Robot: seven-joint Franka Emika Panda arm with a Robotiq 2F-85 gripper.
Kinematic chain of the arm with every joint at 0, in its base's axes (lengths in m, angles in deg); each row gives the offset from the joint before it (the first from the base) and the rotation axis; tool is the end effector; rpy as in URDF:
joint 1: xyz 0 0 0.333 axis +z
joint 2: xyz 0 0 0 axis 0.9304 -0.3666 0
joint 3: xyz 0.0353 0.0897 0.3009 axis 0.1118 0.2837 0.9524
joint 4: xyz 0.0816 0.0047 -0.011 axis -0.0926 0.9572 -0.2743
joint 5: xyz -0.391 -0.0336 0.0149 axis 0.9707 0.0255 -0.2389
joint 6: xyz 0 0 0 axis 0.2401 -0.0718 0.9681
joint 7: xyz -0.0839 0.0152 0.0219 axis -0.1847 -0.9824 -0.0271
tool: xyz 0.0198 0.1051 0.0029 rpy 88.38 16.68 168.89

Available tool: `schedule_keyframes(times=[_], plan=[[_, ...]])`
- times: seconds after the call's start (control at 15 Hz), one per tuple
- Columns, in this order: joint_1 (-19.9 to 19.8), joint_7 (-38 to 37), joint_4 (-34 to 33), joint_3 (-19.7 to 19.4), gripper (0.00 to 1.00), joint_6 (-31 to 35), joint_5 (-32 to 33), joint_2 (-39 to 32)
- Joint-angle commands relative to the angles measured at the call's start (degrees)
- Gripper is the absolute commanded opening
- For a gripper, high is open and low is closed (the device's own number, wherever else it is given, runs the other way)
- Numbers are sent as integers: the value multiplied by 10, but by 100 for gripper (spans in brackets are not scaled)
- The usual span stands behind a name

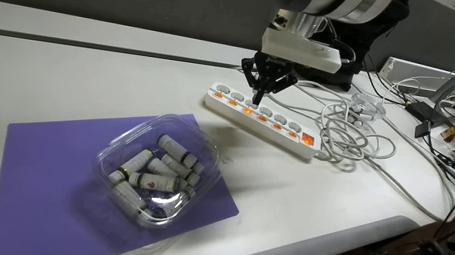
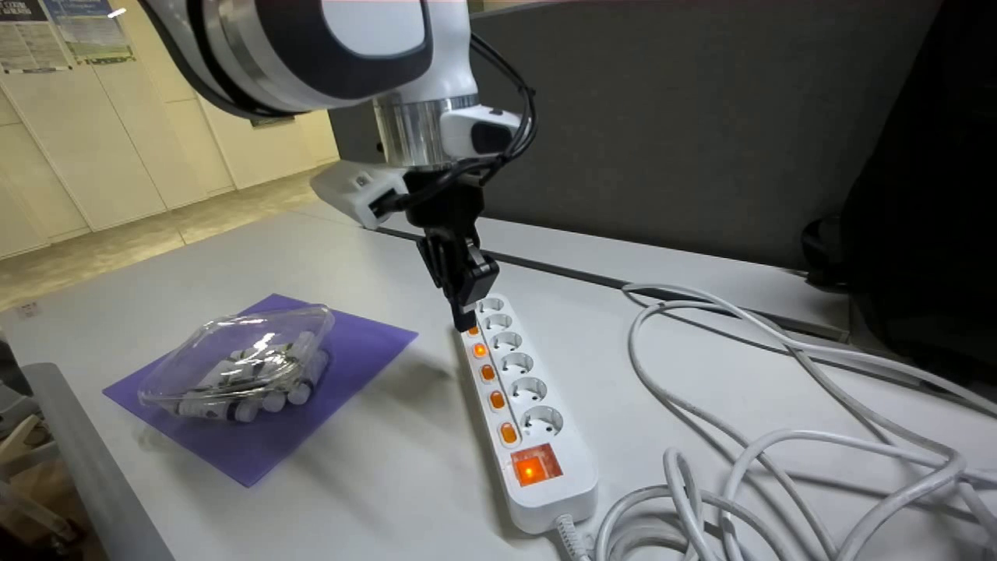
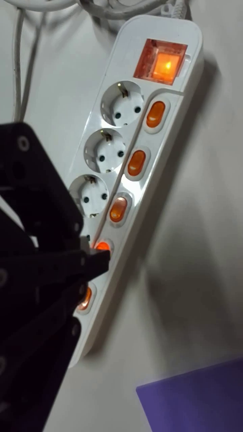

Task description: Turn off the third switch from the left

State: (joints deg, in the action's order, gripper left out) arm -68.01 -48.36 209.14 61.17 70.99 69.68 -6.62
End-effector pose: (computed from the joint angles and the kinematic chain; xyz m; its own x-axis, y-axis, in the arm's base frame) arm 0.5562 -0.0239 0.1885 0.9459 -0.3243 0.0021 -0.3243 -0.9456 0.0266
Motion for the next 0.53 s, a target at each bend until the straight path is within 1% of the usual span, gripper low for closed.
schedule_keyframes(times=[0.0,0.47], plan=[[9,-2,-9,-11,0,5,-5,-14],[20,-5,-10,-28,0,51,3,-34]])
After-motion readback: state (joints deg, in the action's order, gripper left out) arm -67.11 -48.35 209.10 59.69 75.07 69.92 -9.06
